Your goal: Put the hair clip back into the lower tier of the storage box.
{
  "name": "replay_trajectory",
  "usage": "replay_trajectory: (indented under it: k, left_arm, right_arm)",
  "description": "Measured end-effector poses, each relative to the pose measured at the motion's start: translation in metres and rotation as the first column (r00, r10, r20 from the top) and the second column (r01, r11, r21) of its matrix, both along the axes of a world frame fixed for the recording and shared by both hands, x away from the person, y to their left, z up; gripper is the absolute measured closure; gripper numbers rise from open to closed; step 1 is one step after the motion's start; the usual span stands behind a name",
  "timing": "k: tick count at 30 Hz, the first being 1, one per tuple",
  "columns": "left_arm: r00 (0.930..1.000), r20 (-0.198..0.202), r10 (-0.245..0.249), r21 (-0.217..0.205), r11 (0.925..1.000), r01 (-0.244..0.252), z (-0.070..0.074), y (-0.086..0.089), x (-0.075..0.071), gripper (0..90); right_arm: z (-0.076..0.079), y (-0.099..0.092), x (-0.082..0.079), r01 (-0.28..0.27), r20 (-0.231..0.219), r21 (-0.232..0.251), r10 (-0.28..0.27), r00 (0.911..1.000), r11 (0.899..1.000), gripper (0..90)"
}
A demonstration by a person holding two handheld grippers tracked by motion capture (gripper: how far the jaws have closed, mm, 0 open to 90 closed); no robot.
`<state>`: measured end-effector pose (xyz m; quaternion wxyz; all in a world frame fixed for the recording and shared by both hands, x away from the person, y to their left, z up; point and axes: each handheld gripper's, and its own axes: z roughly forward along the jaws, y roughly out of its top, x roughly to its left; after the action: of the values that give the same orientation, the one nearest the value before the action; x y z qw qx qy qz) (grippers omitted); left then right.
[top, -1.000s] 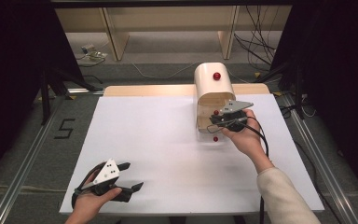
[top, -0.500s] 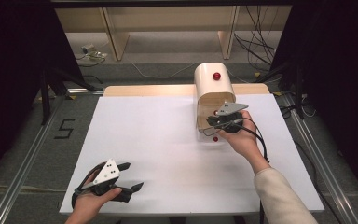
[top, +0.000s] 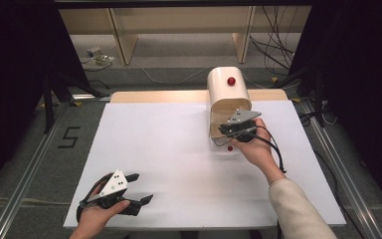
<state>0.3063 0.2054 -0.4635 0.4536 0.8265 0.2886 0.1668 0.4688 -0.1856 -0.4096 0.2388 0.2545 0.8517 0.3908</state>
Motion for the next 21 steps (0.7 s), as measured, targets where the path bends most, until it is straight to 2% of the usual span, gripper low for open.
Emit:
replay_trajectory:
  k: [21]
  left_arm:
    - [1.0000, -0.002, -0.003, 0.002, 1.0000, 0.003, -0.0006, -0.0007, 0.0001, 16.5]
  right_arm:
    - [-0.0070, 0.0020, 0.0038, 0.005, 0.009, -0.021, -0.004, 1.0000, 1.000, 83.9]
